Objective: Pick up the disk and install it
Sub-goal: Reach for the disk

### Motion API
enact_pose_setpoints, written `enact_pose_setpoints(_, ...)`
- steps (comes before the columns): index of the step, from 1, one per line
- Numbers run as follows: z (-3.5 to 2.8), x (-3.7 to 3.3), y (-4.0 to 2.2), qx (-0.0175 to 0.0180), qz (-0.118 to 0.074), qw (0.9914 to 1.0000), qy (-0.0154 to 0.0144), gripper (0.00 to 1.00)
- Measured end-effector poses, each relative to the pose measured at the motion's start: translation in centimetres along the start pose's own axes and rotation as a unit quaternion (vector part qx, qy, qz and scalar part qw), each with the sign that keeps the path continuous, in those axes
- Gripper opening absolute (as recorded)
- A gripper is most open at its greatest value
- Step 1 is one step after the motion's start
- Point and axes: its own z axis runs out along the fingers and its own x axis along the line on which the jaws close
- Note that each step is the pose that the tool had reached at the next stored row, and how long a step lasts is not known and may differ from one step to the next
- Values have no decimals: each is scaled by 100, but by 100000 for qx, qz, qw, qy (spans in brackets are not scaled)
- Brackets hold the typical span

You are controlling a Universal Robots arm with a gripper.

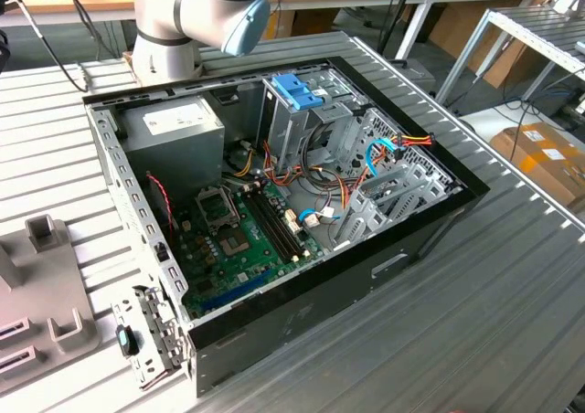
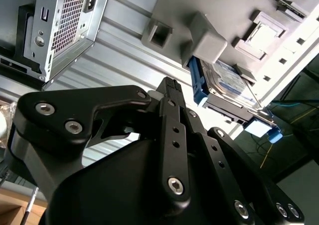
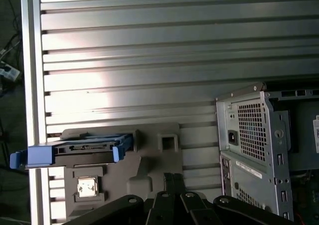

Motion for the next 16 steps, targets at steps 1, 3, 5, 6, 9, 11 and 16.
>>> enact_pose_setpoints(1, 0, 5, 0, -1, 1, 100000, -1, 11)
enact_pose_setpoints(3, 0, 20, -1, -1, 2, 100000, -3, 11)
enact_pose_setpoints(5, 0, 31, -2, 0, -1, 100000, 3, 11)
enact_pose_setpoints(6, 0, 33, -2, 0, -1, 100000, 0, 11)
enact_pose_setpoints(9, 0, 34, -3, -1, -1, 100000, 1, 11)
enact_pose_setpoints(11, 0, 42, -3, -4, 6, 100000, -5, 11)
enact_pose_setpoints(16, 2, 109, -8, 0, 0, 100000, 0, 11)
